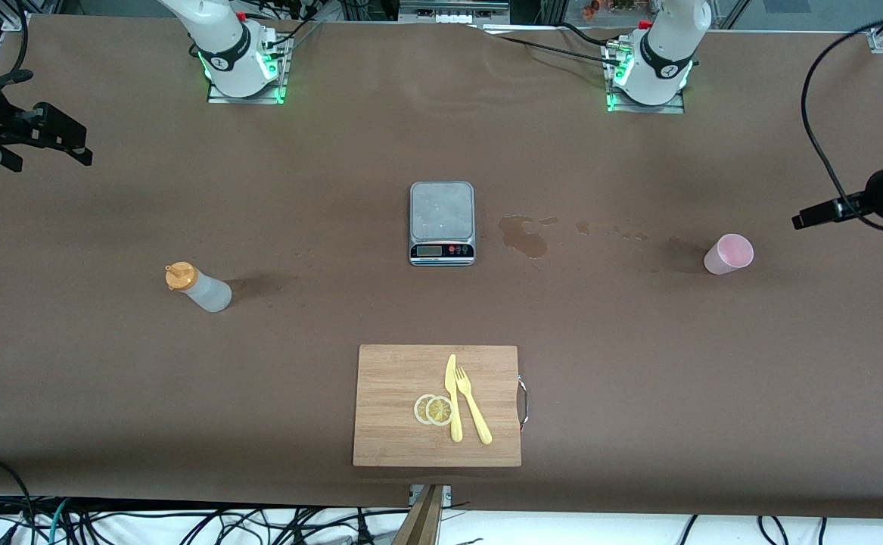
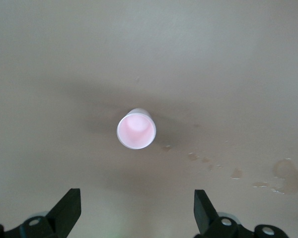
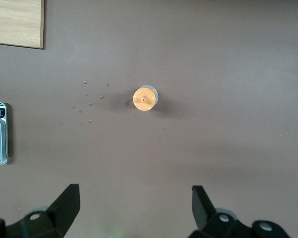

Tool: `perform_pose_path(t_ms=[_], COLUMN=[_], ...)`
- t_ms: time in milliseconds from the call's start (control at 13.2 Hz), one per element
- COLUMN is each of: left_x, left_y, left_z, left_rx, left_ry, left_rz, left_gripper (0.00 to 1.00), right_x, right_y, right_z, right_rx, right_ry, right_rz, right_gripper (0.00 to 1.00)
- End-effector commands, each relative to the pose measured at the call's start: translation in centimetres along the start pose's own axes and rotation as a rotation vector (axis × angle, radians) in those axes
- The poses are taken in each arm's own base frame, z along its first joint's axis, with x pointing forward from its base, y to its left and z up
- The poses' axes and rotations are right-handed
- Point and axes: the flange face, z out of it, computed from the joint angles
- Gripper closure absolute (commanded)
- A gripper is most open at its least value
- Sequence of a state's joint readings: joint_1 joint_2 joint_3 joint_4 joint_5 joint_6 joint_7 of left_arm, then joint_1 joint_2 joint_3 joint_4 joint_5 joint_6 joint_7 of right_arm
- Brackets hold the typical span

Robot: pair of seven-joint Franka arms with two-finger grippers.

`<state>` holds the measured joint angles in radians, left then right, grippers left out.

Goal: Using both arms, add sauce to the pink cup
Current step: 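Reach the left gripper to the pink cup and grasp it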

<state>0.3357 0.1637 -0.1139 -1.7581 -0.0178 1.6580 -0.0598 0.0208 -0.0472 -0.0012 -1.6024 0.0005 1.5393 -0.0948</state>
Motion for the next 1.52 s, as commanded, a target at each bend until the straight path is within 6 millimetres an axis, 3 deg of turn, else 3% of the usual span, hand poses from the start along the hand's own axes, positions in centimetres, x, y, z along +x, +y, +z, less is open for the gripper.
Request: perform_pose_path(t_ms=[0, 152, 304, 608, 684, 760, 912, 1064, 1140, 1292, 1368, 1444], left_x=[3.4, 3.5, 2.6, 1.6, 1.5, 1.2, 0.8, 1.1, 1.2, 1.4, 1.6, 2.2], left_y=[-2.7, -4.6, -4.2, -5.5, -5.3, -4.8, -4.7, -4.7, -4.6, -3.9, -2.7, -2.0], left_z=[5.6, 9.8, 14.2, 19.5, 20.4, 21.0, 21.6, 22.0, 22.0, 21.1, 20.3, 18.7], left_rx=[0.025, 0.017, 0.019, 0.013, 0.013, 0.010, 0.008, 0.004, 0.005, 0.007, 0.006, 0.005], left_ry=[-0.051, -0.014, 0.027, 0.127, 0.132, 0.122, 0.108, 0.103, 0.103, 0.107, 0.100, 0.094], left_rz=[0.118, 0.158, 0.195, 0.234, 0.238, 0.245, 0.247, 0.246, 0.251, 0.271, 0.289, 0.293], left_gripper=[0.00, 0.00, 0.00, 0.00, 0.12, 0.33, 0.55, 0.92, 1.00, 1.00, 1.00, 1.00], right_x=[-0.1, -0.1, -0.1, -0.1, -0.1, -0.1, -0.1, -0.1, -0.1, -0.1, -0.1, -0.1], right_y=[-0.1, -0.1, -0.1, 0.1, 0.1, 0.1, 0.3, 0.3, 0.3, 0.3, 0.3, 0.4], right_z=[-0.6, -0.6, -0.6, -0.6, -0.6, -0.6, -0.6, -0.6, -0.6, -0.6, -0.6, -0.5], right_rx=[0.001, 0.001, -0.001, 0.000, 0.000, 0.000, 0.000, 0.000, 0.000, 0.000, -0.002, -0.001], right_ry=[0.001, 0.001, 0.000, 0.001, 0.001, 0.001, 0.001, 0.001, 0.001, 0.001, 0.000, -0.003], right_rz=[0.010, 0.010, 0.010, 0.010, 0.010, 0.010, 0.013, 0.013, 0.016, 0.018, 0.019, 0.018], right_gripper=[0.00, 0.00, 0.00, 0.00, 0.00, 0.00, 0.00, 0.00, 0.00, 0.00, 0.00, 0.00])
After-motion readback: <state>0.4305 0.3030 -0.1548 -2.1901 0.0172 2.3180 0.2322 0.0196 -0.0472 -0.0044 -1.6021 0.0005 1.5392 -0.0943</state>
